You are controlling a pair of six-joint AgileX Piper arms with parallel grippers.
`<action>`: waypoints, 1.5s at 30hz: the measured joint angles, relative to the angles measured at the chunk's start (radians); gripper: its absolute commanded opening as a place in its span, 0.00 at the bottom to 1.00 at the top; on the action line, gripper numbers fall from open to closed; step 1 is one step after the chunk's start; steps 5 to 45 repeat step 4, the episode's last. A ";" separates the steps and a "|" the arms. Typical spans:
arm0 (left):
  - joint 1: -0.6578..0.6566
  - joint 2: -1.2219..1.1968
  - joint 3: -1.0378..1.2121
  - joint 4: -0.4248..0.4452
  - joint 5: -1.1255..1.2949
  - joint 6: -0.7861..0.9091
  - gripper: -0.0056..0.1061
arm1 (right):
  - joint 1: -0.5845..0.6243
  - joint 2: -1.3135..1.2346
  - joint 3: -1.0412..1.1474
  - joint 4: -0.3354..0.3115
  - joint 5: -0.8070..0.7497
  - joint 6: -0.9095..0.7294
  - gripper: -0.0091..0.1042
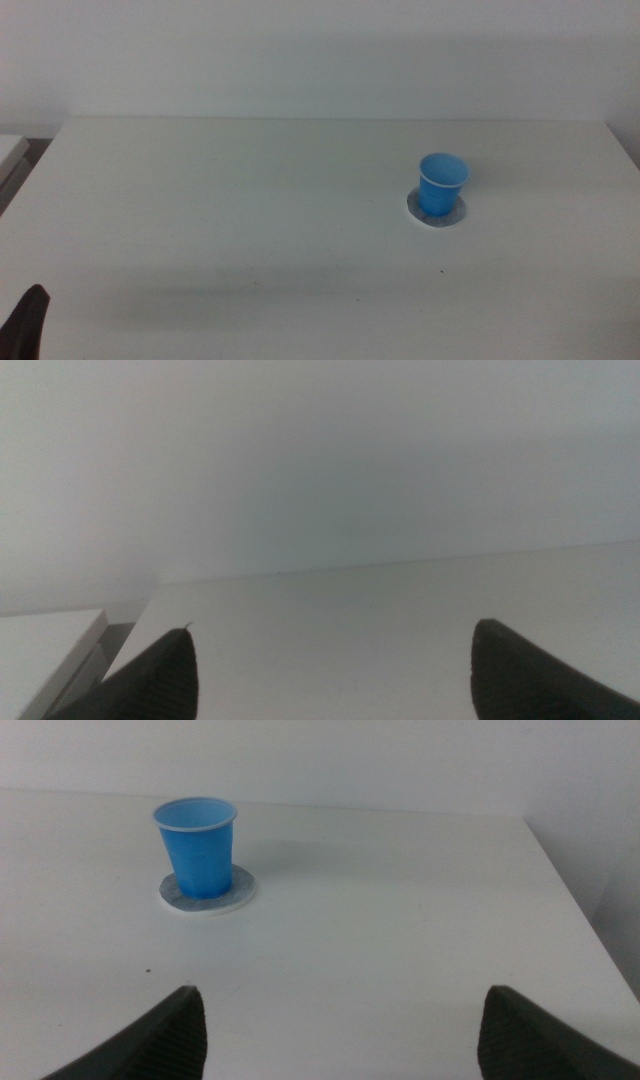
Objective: Place an empty cup on a cup mat.
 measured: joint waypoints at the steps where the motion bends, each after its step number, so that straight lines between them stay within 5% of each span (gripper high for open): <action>1: 0.000 0.000 0.000 0.000 0.000 0.000 0.89 | 0.000 0.000 0.000 -0.002 0.000 0.000 0.83; 45: 0.000 0.000 0.000 0.000 0.000 0.000 0.89 | 0.000 0.000 0.000 -0.004 0.004 0.000 0.83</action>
